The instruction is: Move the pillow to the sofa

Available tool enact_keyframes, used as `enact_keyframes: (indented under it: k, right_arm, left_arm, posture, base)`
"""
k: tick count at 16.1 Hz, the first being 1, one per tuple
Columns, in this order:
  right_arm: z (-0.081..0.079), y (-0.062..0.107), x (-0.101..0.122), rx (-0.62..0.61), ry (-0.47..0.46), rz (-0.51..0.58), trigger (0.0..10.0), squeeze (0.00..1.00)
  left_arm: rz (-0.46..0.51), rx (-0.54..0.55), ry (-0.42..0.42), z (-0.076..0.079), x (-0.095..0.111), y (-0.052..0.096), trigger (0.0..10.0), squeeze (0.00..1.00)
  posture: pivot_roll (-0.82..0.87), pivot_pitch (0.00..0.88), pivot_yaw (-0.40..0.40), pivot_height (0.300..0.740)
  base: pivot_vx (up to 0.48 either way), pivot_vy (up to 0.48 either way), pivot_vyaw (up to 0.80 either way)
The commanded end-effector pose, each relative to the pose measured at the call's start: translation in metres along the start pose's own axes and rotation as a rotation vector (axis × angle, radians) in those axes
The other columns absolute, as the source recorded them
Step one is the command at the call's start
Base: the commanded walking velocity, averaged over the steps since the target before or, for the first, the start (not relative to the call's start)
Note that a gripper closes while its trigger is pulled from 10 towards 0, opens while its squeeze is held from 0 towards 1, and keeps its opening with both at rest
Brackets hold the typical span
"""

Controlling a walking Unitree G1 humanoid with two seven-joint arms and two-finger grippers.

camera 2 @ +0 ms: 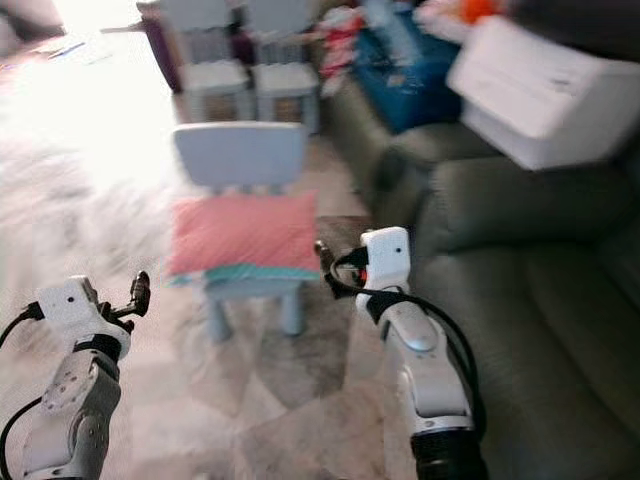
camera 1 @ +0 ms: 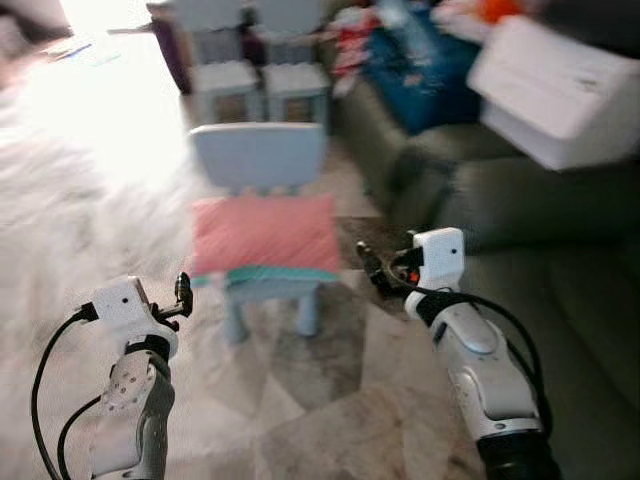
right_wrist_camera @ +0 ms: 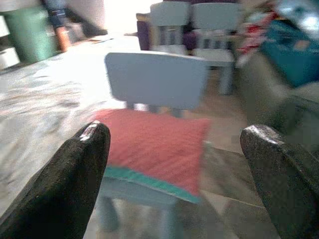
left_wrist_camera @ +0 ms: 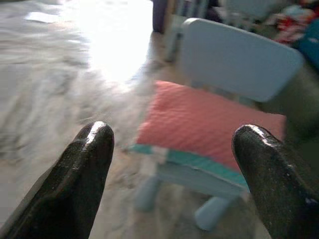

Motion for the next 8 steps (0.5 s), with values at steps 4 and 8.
enact_keyframes:
  k: [4, 8]
  right_arm:
    - [-0.0020, -0.0004, 0.0064, 0.008, 0.016, 0.024, 10.0, 0.00]
    - [-0.0045, -0.0008, 0.0060, 0.010, 0.017, 0.023, 10.0, 0.00]
  left_arm:
    - [-0.023, 0.007, -0.013, -0.0024, -0.0039, 0.0003, 10.0, 0.00]
    - [-0.029, 0.009, -0.013, -0.0023, -0.0047, 0.0008, 10.0, 0.00]
  posture:
    - [-0.11, 0.104, -0.040, 0.740]
    - [-0.11, 0.107, -0.039, 0.740]
  base:
    - [0.000, 0.000, 0.80]
    - [0.000, 0.000, 0.80]
Point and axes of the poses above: a point about 5 cm out from each wrist's last joint towards the gripper, its own y axis pointing back from the gripper into the wrist, its own x axis along the axis of the wrist's last joint, z = x × y, the point moved 1 cm from there along -y, pointing out of the wrist towards the gripper, and after that the axes turned 1 degree about y, right-handed, at the moved point
